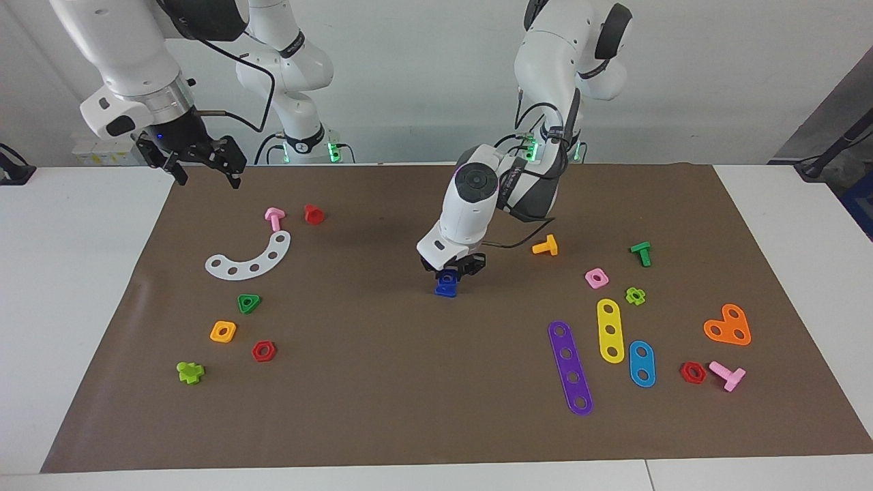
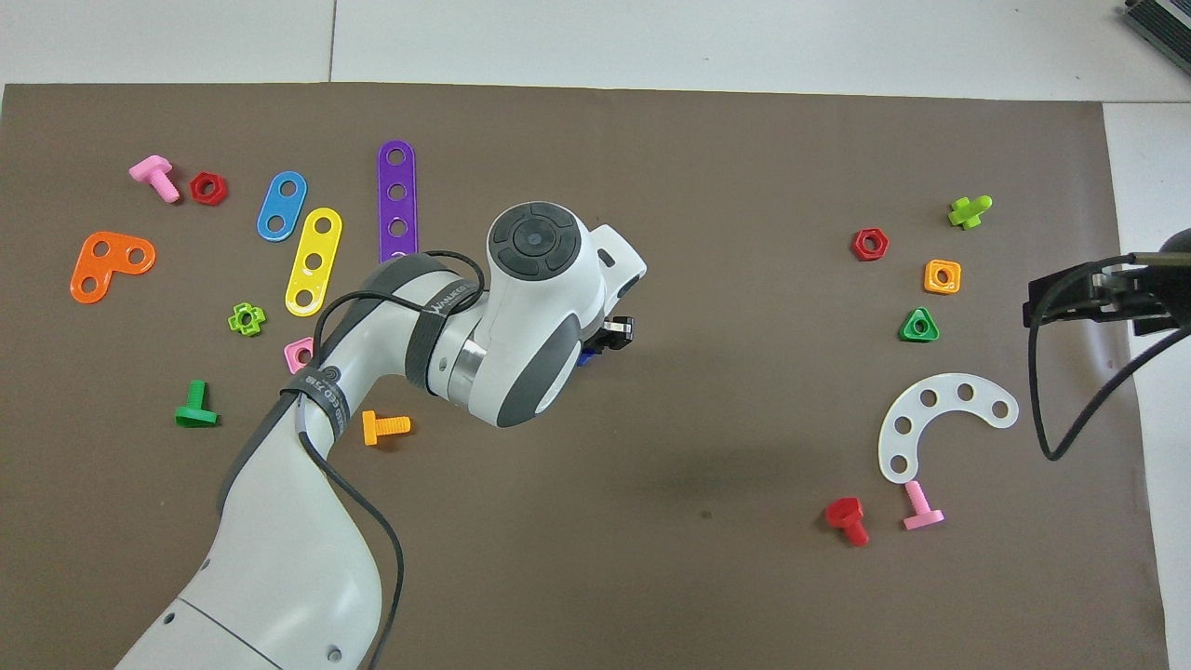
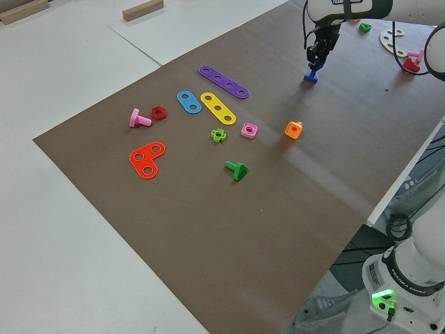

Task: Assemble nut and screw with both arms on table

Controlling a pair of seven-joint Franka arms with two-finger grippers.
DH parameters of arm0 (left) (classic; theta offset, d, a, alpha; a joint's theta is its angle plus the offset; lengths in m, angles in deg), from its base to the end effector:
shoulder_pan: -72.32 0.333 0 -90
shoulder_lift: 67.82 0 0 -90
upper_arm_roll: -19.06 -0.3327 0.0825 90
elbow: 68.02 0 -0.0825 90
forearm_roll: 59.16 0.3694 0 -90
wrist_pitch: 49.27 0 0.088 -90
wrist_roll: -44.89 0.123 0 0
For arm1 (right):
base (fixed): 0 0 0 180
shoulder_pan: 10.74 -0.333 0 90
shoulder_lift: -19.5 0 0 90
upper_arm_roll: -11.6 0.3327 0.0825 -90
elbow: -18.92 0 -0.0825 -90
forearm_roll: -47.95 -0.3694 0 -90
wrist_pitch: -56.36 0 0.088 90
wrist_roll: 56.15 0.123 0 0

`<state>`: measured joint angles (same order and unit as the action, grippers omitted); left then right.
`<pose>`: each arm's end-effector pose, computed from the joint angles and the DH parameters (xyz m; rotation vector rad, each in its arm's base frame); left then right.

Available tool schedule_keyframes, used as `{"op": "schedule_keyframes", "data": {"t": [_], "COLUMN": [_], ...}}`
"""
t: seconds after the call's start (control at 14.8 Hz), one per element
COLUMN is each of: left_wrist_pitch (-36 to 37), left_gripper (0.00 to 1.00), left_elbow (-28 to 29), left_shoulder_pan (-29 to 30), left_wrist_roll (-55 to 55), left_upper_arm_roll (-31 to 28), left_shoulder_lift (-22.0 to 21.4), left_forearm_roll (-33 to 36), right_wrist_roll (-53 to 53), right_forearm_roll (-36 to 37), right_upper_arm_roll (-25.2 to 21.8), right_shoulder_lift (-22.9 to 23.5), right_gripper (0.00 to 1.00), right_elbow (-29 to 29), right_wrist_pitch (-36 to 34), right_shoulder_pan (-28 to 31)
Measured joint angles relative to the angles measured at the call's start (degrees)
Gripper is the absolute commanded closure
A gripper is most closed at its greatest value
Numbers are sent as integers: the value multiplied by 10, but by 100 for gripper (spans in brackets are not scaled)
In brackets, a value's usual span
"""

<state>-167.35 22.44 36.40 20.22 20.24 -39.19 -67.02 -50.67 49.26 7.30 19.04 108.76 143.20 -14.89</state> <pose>0.5387 -0.4165 0.3542 3.0279 -0.2257 -0.1248 0.5308 -0.0045 0.6261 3.1128 -0.1542 -0.0674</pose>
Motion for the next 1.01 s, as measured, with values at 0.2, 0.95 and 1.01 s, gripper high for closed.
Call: {"op": "schedule_keyframes", "data": {"t": [0.2,0.95,1.01], "left_wrist_pitch": [0,-7,-8], "left_gripper": [88,34,33], "left_elbow": [0,0,0], "left_shoulder_pan": [0,0,0], "left_wrist_roll": [0,0,0], "left_upper_arm_roll": [0,0,0], "left_shoulder_lift": [0,1,1], "left_forearm_roll": [0,0,0], "right_wrist_roll": [0,0,0], "right_forearm_roll": [0,0,0], "right_upper_arm_roll": [0,0,0], "right_shoulder_lift": [0,0,0], "right_gripper": [0,0,0], "right_elbow": [0,0,0], "right_wrist_pitch": [0,0,0], "right_shoulder_pan": [0,0,0]}}
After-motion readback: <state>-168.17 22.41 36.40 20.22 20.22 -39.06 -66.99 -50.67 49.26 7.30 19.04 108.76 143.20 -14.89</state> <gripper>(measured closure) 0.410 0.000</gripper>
